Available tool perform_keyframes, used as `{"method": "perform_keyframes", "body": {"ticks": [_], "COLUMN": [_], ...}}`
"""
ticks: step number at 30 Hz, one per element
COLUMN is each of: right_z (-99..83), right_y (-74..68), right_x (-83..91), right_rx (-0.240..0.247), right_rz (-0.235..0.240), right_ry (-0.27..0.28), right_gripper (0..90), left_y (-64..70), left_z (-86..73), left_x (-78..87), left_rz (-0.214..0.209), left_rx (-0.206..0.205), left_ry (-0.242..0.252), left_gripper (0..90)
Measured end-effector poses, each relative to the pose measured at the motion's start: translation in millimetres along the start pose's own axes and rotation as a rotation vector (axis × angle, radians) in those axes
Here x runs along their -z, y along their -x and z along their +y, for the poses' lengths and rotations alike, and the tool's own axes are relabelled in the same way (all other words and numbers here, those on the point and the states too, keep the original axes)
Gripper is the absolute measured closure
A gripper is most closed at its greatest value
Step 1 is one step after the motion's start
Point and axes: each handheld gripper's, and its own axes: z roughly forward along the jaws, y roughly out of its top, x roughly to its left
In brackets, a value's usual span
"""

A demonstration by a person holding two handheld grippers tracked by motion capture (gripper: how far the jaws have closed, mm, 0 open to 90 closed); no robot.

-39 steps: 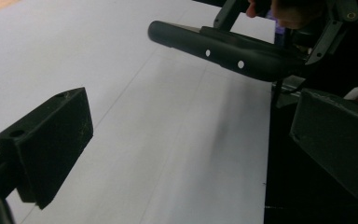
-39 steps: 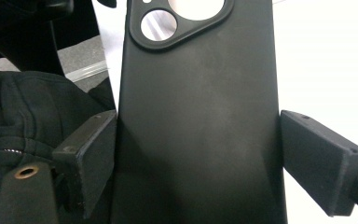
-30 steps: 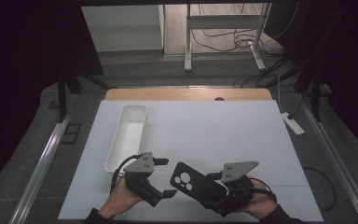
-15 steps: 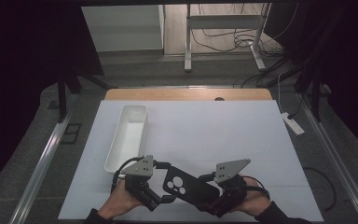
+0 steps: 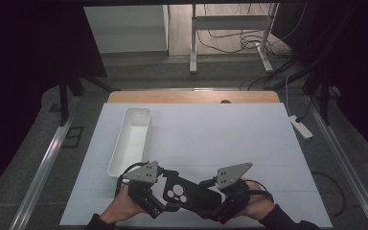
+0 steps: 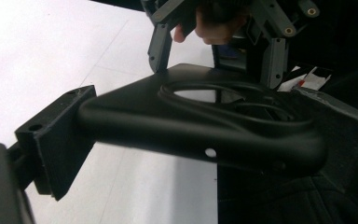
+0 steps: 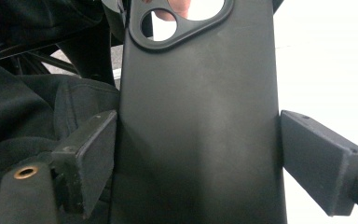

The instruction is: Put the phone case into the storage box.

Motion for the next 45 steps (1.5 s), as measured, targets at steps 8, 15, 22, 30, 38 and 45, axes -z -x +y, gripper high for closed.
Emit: {"method": "perform_keyframes", "body": {"ticks": [8,15,22,30,38,45], "right_z": [0.0,-1.4,-2.3,-1.4,1.4,-2.4], "right_y": [1.1,0.3,0.5,0.6,3.1,7.9], "right_x": [0.8,1.0,0.0,-0.3,0.6,2.8], "right_rx": [0.012,0.031,0.042,0.049,0.0,-0.022], "right_rz": [0.026,0.038,0.022,0.002,-0.097,-0.176], "right_ry": [0.008,0.0,-0.012,-0.019,-0.018,-0.018], "right_gripper": [14.9,14.9,14.7,13.7,3.8,0.0], "left_y": [-2.5,-5.8,-6.0,-4.9,-7.3,-9.3], "left_z": [-0.8,-1.5,0.9,5.1,6.8,8.6], "left_x": [4.2,5.9,5.5,6.3,7.0,7.0], "left_rz": [-0.061,-0.114,-0.107,-0.086,-0.022,0.033], "left_rx": [0.013,0.038,0.054,0.064,0.093,0.117], "left_ry": [0.028,0.033,0.008,-0.014,-0.051,-0.077], "left_gripper": [8.8,12.3,14.1,15.3,15.8,15.8]}}
